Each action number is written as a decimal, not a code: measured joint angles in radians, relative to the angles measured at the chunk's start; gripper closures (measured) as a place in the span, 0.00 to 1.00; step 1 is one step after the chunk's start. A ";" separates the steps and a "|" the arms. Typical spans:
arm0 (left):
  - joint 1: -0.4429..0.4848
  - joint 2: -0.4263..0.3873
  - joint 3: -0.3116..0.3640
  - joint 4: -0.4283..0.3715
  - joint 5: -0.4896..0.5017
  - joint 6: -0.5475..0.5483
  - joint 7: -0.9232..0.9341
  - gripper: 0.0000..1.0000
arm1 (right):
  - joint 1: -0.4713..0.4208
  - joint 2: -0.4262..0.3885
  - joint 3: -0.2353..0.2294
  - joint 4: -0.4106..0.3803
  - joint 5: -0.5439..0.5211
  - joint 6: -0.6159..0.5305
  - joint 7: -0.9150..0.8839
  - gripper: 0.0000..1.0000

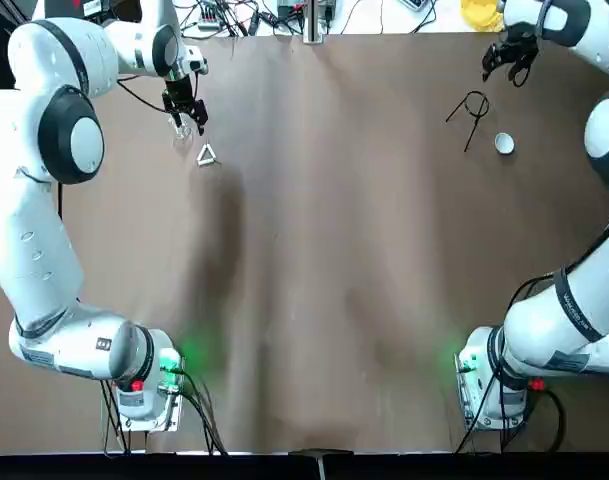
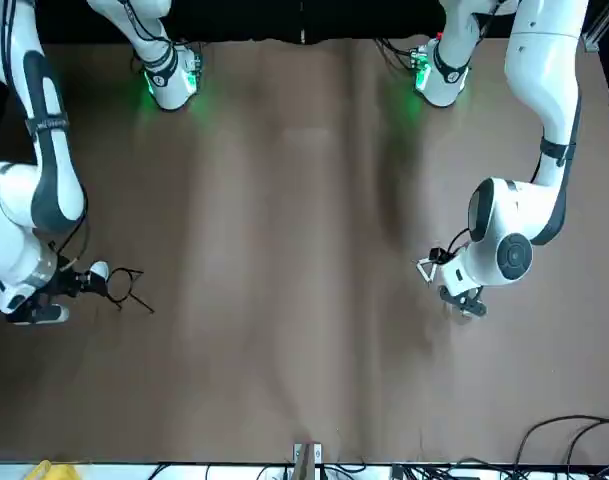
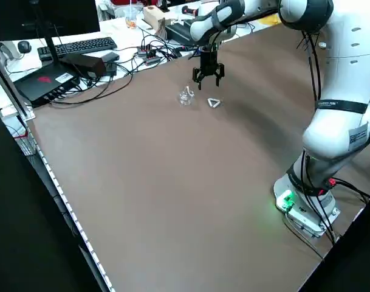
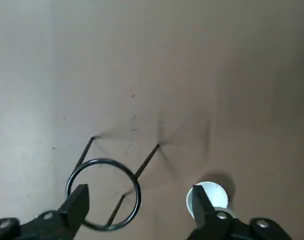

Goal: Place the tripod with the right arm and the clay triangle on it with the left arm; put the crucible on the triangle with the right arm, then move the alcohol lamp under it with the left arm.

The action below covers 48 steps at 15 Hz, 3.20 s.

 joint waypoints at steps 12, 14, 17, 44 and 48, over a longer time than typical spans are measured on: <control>-0.001 0.082 -0.010 0.003 0.000 0.040 0.062 0.33 | 0.000 0.057 0.004 -0.013 0.000 -0.015 0.000 0.27; -0.001 0.084 -0.010 0.003 0.000 0.055 0.062 0.33 | 0.003 0.058 0.007 -0.023 0.000 -0.015 0.000 0.29; -0.001 0.093 -0.010 0.003 0.000 0.070 0.061 0.34 | 0.003 0.058 0.008 -0.031 0.000 -0.015 0.000 0.42; -0.013 0.130 -0.011 0.012 0.000 0.107 -0.029 0.87 | 0.006 0.051 0.014 -0.019 0.000 -0.022 0.000 0.92; -0.002 0.100 -0.011 0.031 0.000 0.039 -0.036 0.87 | 0.041 -0.013 0.022 -0.007 0.003 -0.126 0.003 0.92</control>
